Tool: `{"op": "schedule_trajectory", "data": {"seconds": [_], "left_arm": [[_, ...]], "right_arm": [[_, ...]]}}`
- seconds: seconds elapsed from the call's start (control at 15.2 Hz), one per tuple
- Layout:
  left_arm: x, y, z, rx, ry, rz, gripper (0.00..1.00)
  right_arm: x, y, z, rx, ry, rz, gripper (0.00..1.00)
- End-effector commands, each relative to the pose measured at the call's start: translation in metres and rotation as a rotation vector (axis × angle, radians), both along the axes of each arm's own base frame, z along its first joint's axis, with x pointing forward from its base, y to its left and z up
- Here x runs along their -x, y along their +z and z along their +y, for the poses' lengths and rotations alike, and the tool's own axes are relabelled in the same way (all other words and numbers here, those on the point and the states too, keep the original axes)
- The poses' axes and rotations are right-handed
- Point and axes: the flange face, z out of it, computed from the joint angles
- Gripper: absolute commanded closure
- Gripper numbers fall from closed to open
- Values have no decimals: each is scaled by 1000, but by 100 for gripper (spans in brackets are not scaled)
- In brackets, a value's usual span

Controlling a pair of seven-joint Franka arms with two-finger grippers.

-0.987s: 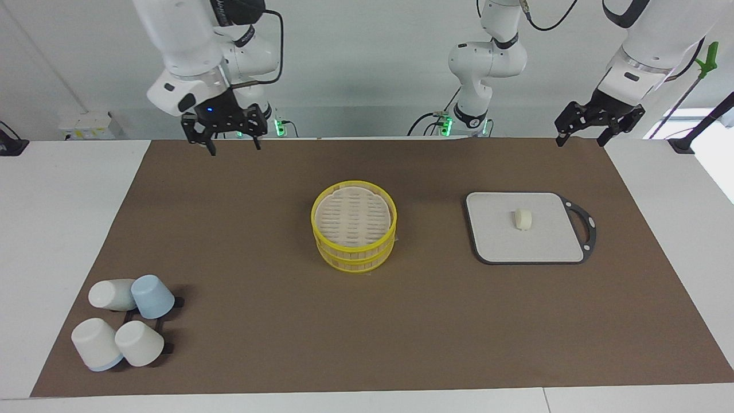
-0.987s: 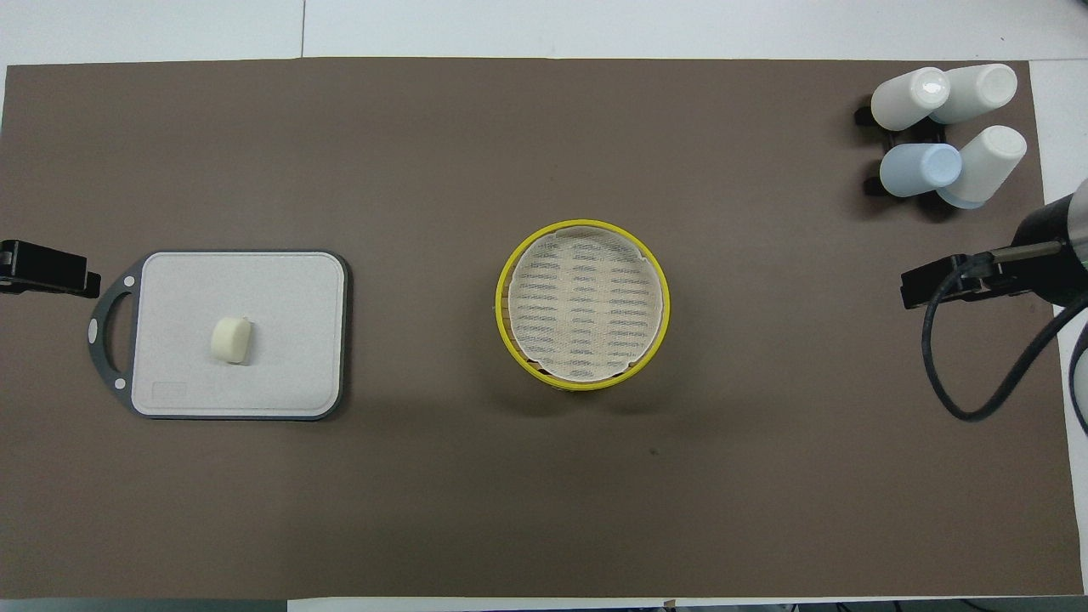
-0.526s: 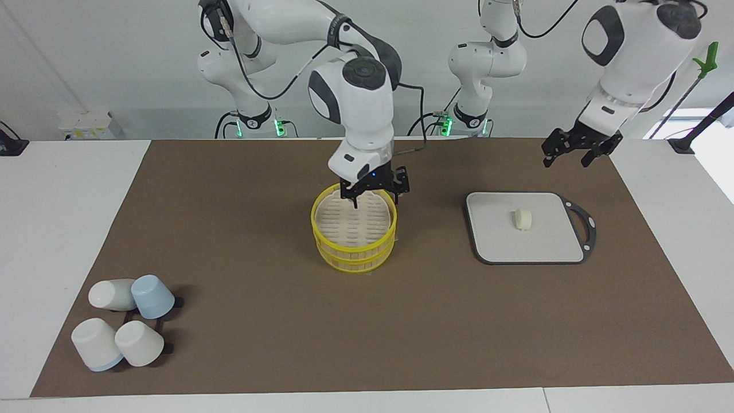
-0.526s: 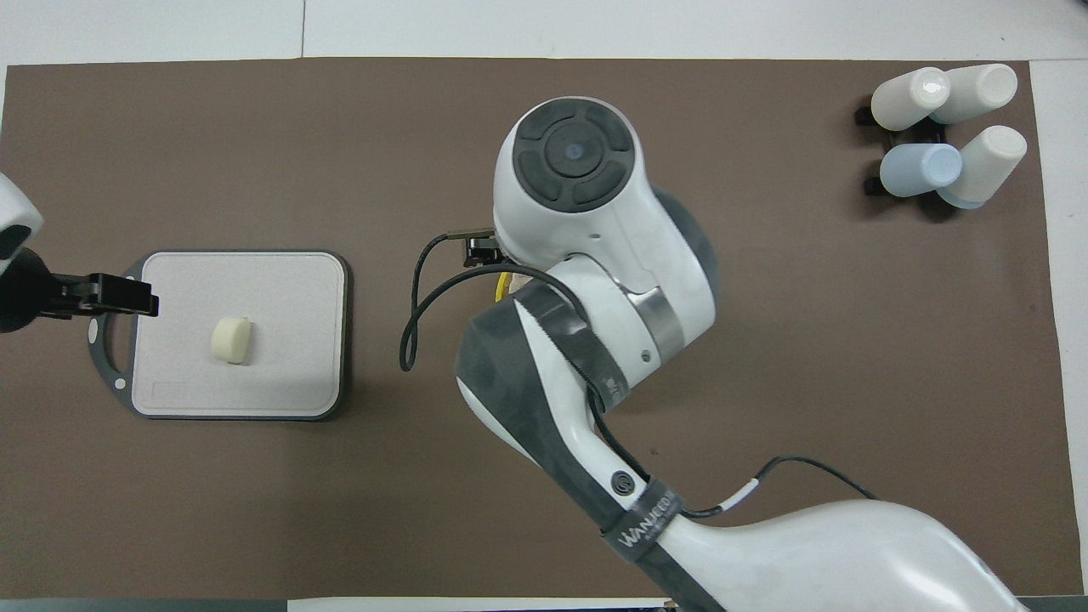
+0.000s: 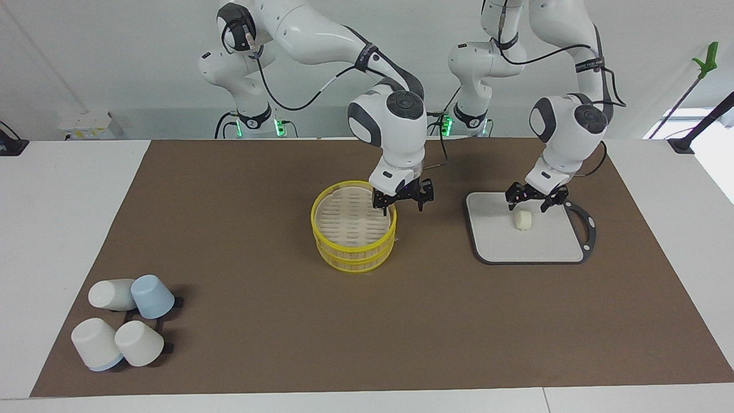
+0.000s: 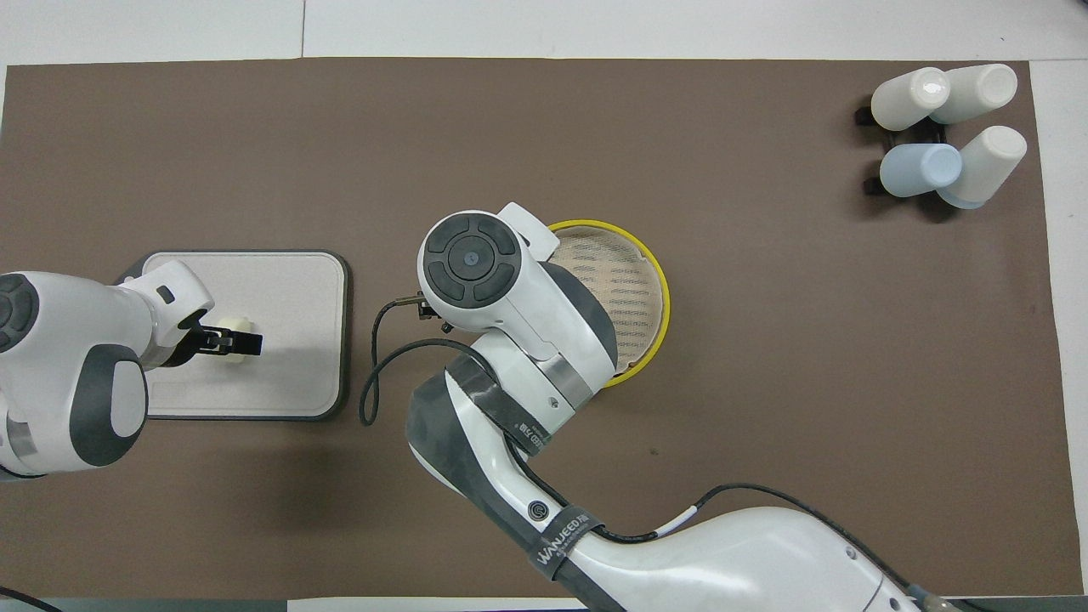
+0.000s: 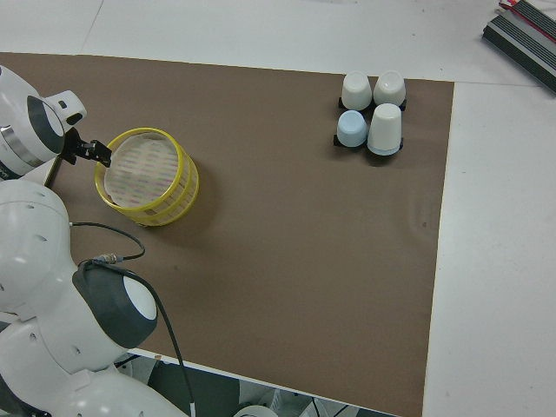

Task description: Place bun in steamer

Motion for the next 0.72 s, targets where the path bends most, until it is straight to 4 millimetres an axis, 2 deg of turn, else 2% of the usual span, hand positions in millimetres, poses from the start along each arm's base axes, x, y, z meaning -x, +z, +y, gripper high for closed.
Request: {"op": "schedule_trajectory", "data": {"seconds": [0.0,0.07,0.13,0.2,0.33,0.39,0.46,0.59,0.66], "left_arm": [[1,-8,1,-5,-65,-22,0],[1,-10,1,-6,-68,-22,0],[0,-11,1,-6,-68,-28,3],[2,-15,0,-6,-69,-28,18],[5,-18,0,-6,-68,-22,57],[5,-18,0,-6,-69,-21,70],[5,-19,0,-6,-69,-19,80],[4,-17,1,-6,-68,-13,82],[2,-15,1,-5,-65,-1,82]], "right_arm": [[14,-5,-13,9,21,-15,21],[18,-6,-16,14,24,-12,34],[20,-9,-16,19,24,-6,42],[20,-9,-17,19,26,-6,47],[19,-9,-17,18,24,-7,51],[20,-9,-18,19,26,-6,57],[20,-10,-18,20,26,-5,67],[20,-10,-18,22,27,-3,91],[20,-10,-18,23,30,-3,100]]}}
